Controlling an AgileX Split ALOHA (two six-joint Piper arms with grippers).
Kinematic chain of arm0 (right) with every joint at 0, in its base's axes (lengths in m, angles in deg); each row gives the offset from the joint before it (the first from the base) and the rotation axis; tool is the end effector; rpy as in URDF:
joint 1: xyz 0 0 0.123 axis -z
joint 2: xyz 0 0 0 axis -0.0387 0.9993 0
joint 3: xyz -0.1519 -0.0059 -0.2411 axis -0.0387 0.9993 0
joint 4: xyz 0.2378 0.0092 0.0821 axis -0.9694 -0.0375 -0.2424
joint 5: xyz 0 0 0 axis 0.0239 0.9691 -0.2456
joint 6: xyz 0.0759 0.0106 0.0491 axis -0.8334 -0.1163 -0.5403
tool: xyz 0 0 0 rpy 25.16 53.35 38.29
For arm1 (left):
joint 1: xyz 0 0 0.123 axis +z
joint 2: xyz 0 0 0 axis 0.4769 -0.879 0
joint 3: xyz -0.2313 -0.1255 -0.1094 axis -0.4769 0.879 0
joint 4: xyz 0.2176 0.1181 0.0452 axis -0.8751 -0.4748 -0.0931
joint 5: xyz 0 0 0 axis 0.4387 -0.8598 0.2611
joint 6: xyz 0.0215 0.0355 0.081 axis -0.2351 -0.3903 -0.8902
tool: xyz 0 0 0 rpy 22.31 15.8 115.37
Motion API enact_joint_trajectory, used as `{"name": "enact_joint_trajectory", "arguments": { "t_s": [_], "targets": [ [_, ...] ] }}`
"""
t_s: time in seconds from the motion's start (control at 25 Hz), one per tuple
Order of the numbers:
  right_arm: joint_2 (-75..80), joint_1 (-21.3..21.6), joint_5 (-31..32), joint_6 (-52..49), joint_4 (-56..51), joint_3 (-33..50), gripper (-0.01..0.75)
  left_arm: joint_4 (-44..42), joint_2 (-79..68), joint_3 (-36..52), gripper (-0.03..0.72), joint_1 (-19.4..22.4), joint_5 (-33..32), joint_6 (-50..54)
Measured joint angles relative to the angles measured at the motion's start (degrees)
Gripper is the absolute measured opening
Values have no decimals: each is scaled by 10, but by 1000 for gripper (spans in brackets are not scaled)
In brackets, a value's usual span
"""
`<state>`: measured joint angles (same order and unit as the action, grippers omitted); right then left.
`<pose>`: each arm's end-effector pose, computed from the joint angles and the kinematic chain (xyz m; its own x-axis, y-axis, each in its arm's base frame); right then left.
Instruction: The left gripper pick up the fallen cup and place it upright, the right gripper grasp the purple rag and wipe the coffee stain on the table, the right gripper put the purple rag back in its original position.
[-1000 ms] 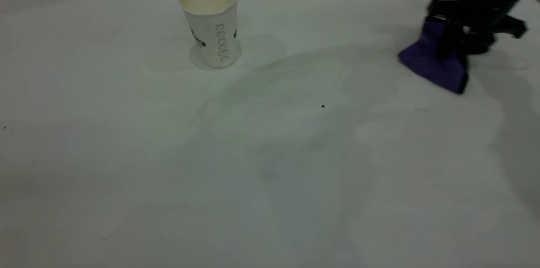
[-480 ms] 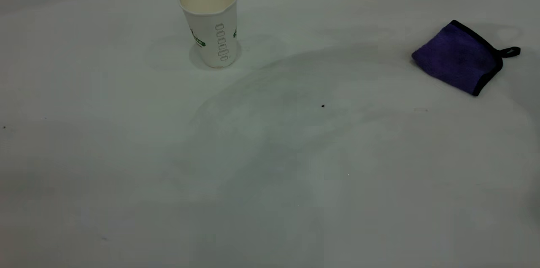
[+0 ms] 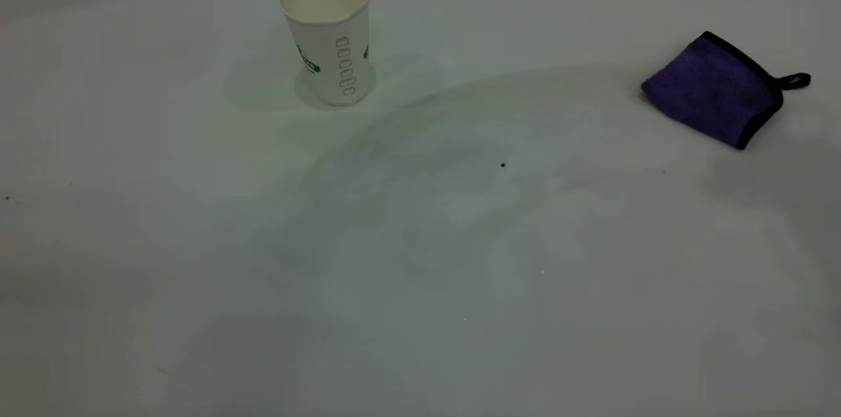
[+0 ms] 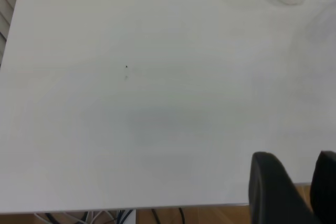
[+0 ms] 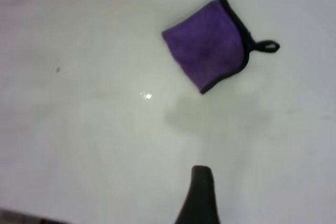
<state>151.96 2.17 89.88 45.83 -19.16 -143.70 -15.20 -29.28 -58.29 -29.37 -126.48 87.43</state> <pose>0.3069 0.0070 0.3722 -0.8851 -0.1706 -0.4330 -0.1859 0.9826 -0.0072 -0.0100 0.0001 0.2697 -0.5059 0.0224 -0.8623 0.0229 0.9997 0.0125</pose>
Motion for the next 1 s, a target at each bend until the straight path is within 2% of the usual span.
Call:
{"name": "enact_joint_trajectory", "arguments": {
  "t_s": [0.44,0.68,0.84,1.0],
  "targets": [
    [-300,0,5,-2,2,293,706,0,0,0,252,0,0,0],
    [-513,-7,6,-6,8,457,695,0,0,0,252,0,0,0],
    [-652,-31,-2,-30,3,527,687,0,0,0,252,0,0,0],
    [-744,-33,-13,-65,5,570,673,0,0,0,252,0,0,0]
  ]
}}
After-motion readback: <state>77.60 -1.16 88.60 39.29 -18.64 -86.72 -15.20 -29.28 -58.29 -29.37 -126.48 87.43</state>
